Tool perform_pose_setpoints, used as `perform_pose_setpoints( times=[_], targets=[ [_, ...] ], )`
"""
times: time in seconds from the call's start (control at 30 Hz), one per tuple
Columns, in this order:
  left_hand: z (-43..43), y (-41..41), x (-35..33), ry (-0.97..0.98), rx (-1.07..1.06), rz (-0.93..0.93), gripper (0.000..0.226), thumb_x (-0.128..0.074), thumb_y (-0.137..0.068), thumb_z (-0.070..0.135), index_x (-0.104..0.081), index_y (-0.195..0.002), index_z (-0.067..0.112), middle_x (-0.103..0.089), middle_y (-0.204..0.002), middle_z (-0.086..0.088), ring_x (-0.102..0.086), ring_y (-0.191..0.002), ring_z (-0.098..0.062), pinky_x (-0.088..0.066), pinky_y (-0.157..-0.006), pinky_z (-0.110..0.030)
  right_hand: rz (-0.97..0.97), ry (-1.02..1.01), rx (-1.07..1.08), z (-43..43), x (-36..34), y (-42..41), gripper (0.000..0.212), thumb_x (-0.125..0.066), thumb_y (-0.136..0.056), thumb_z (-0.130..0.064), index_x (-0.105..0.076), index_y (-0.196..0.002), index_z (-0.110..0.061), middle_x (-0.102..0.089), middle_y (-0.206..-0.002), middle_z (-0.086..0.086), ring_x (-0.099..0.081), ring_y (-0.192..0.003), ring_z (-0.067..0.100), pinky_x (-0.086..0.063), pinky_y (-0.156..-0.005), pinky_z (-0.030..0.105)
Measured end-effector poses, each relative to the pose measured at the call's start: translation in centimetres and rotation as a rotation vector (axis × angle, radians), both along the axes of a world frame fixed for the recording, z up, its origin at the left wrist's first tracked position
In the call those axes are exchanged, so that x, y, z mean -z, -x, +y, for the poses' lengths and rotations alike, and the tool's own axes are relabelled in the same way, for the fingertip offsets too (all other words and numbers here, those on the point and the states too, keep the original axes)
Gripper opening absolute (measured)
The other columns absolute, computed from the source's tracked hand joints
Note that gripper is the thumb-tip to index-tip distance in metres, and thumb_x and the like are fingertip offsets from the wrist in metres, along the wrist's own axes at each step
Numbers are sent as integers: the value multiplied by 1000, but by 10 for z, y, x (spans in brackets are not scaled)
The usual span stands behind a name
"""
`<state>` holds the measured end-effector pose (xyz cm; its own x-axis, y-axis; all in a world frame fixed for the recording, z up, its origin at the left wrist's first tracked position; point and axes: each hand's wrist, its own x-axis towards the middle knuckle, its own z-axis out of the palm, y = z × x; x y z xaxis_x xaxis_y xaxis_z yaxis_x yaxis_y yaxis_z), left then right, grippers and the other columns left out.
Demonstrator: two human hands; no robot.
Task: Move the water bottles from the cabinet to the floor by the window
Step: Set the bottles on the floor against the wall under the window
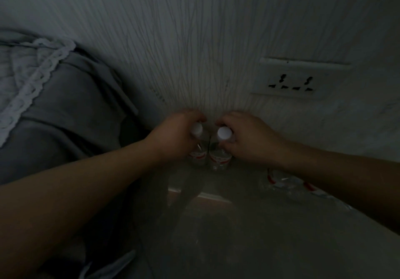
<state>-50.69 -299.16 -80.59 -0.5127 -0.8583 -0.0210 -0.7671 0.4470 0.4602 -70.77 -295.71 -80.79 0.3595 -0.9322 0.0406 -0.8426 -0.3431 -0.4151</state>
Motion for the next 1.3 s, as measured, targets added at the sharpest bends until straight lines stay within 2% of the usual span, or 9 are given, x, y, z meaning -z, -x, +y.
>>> perform_pose_setpoints(
  times=[0.17,0.3,0.43,0.57,0.73,0.87,1.07,1.17,1.3],
  targets=[
    [0,1,-2,-8,-4,-42,57,-78,-70,20,-59,-124,15,-61,-120,-6,-58,-109,-22,-48,-93,-35,8,-10,15,1,-2,0,34,-69,-80,-27,-62,-109,-11,-62,-103,7,-57,-95,23,-46,-80,36],
    [1,2,-6,8,6,-80,62,-79,-70,33,-57,-127,19,-60,-122,-3,-57,-111,-19,-47,-94,-34,15,-12,26,6,-9,3,42,-74,-75,-31,-62,-111,-12,-62,-105,6,-58,-95,21,-46,-79,34],
    [6,8,-18,60,44,-101,60,-74,-73,42,-55,-127,24,-58,-124,1,-55,-113,-19,-48,-93,-38,31,-8,37,13,-18,17,57,-77,-75,-39,-58,-123,-15,-61,-117,4,-59,-102,19,-44,-81,28],
    [18,23,-35,113,138,-114,60,-75,-73,42,-55,-127,23,-59,-122,0,-56,-112,-21,-48,-92,-36,51,-19,45,24,-34,35,66,-77,-75,-43,-54,-130,-14,-59,-125,6,-57,-110,21,-43,-89,29],
    [33,59,-53,43,248,-153,79,-74,-75,49,-38,-141,29,-47,-135,8,-47,-121,-11,-37,-93,-20,132,-130,36,44,-51,71,79,-75,-77,-47,-41,-143,-21,-47,-141,1,-45,-126,16,-34,-98,22],
    [36,93,-58,32,323,-155,82,-72,-76,50,-32,-144,29,-43,-140,6,-44,-125,-13,-39,-102,-28,213,-173,39,57,-52,101,86,-71,-77,-54,-32,-148,-24,-40,-148,-2,-40,-133,15,-31,-105,23],
    [44,139,-52,-4,439,-206,80,-70,-78,52,-34,-144,26,-45,-139,3,-48,-124,-17,-43,-101,-36,237,-223,101,82,-52,142,87,-72,-76,-53,-33,-147,-22,-42,-146,0,-44,-130,16,-34,-103,23],
    [48,157,-47,22,471,-217,79,-70,-78,52,-34,-144,28,-46,-138,4,-49,-123,-16,-44,-99,-36,245,-235,137,94,-50,160,87,-74,-77,-50,-32,-148,-22,-41,-145,0,-42,-131,16,-31,-102,21],
    [50,174,-43,10,485,-233,77,-70,-79,47,-33,-144,27,-47,-137,3,-50,-121,-16,-45,-98,-36,247,-249,177,106,-44,179,86,-71,-76,-57,-34,-147,-25,-42,-144,-2,-44,-129,16,-35,-103,24]
  ],
)
